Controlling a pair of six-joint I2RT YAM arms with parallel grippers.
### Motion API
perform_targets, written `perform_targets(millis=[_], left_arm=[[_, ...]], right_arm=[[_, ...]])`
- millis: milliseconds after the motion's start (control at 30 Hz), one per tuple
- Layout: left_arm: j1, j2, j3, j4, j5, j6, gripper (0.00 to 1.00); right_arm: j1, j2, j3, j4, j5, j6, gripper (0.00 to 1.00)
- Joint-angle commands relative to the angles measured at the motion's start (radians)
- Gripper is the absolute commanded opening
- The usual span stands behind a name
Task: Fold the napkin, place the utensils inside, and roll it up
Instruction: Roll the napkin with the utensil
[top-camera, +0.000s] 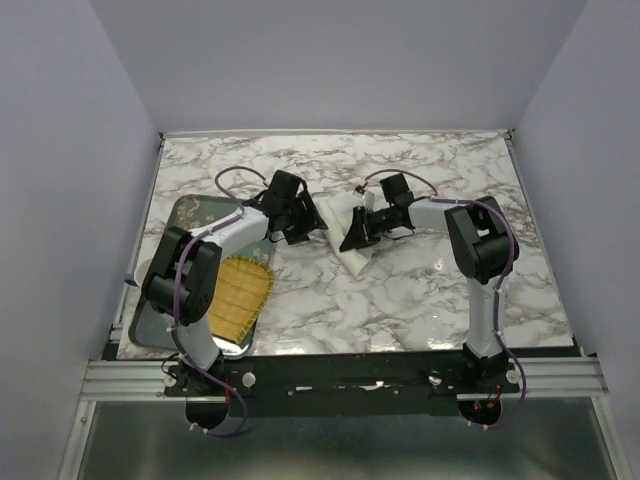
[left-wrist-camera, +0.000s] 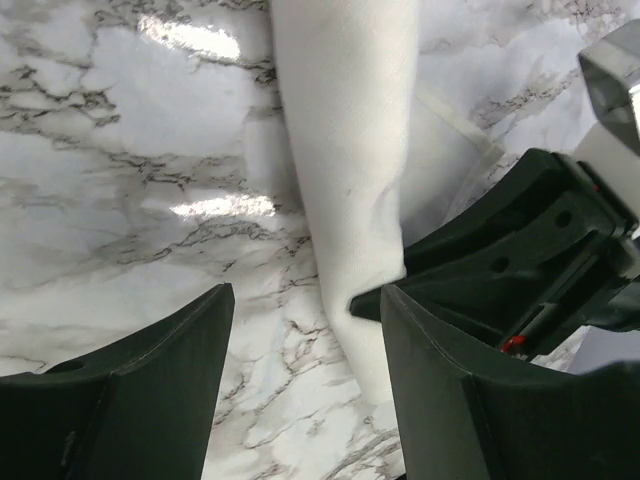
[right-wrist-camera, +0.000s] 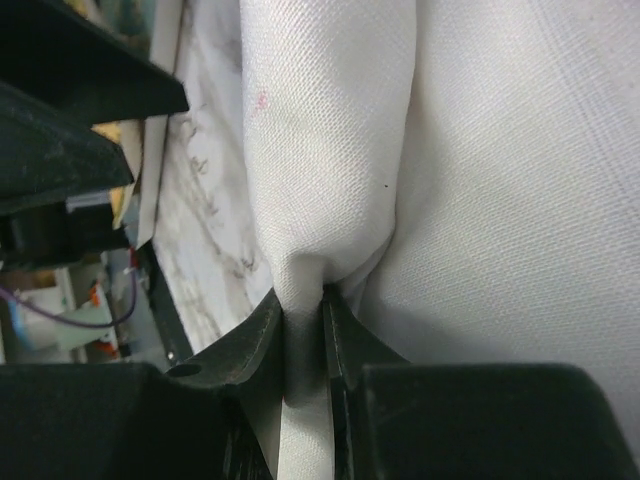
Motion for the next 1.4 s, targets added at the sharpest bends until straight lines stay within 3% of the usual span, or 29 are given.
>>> perform_targets(millis=[0, 133, 367, 500, 667, 867, 1067, 1367], left_arm=[[-0.006, 0.100, 0.108, -0.042, 0.026, 0.028, 0.69], [-0.020, 0.170, 0.188, -0.065, 0.027, 0.032, 0.69], [-0.029, 0.218, 0.199, -0.101, -0.014, 0.015, 0.64], [-0.029, 0.235, 0.199, -0.122, -0.023, 0.012, 0.59], [-0.034, 0.238, 0.179, -0.098, -0.013, 0.007, 0.55], [-0.035, 0.233, 0.173, -0.082, 0.004, 0.007, 0.52], [-0.038, 0.233, 0.179, -0.076, 0.024, -0.002, 0.51], [-0.038, 0.221, 0.167, -0.065, 0.035, -0.016, 0.50]], right_arm=[[-0.005, 0.093, -0.022, -0.083, -0.174, -0.059, 0.26], [-0.013, 0.116, 0.010, -0.108, -0.224, -0.085, 0.27], [-0.022, 0.145, 0.085, -0.213, -0.199, -0.160, 0.33], [-0.024, 0.090, 0.109, -0.331, -0.007, -0.203, 0.40], [-0.001, -0.096, 0.089, -0.388, 0.267, -0.186, 0.55], [0.108, -0.234, 0.081, -0.425, 0.597, -0.135, 0.63], [0.248, -0.213, 0.116, -0.408, 0.829, -0.033, 0.66], [0.343, -0.157, 0.116, -0.322, 1.016, 0.021, 0.68]])
